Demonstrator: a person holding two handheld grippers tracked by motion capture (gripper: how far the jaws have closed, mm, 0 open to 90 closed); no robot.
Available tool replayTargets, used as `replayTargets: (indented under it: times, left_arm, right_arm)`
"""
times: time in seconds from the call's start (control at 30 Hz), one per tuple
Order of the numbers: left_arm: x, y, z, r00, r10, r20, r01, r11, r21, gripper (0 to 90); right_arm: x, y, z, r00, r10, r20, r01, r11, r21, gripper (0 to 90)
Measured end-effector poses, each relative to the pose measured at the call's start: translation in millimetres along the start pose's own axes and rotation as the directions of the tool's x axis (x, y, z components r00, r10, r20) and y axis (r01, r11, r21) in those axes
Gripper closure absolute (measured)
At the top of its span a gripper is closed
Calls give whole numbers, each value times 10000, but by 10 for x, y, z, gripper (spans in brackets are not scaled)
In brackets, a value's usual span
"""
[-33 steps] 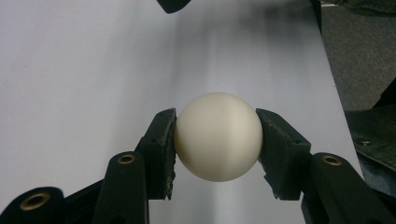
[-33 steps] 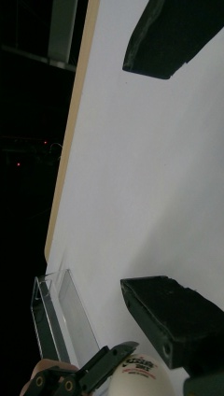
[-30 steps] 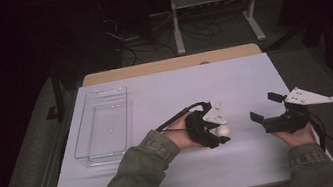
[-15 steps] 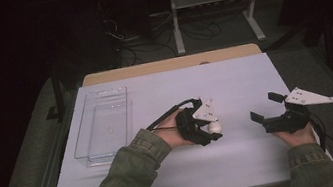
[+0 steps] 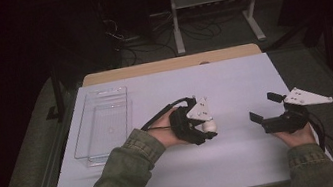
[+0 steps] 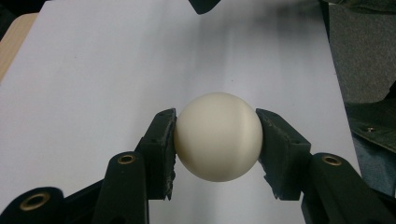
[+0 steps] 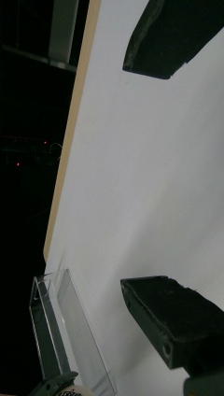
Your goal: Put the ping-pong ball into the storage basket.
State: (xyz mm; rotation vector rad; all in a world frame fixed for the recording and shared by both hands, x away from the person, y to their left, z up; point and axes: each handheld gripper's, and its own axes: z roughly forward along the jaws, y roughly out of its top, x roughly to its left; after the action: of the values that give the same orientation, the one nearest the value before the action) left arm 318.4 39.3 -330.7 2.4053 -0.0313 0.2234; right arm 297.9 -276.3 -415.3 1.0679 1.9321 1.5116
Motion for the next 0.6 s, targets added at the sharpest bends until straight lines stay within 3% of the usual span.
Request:
replayTargets:
  times: [0.37,0.6]
  left_arm:
    - [23,-32,-144,9999,-46,-112,45,10000,-76,505]
    - [56,-86,-251,9991,-153,-391,154,9999,18,506]
  right_arm:
    - [4,-3,8,10000,-17,-73,17,10000,75,0]
    - [6,0,5,10000,-60,-58,60,10000,11,0]
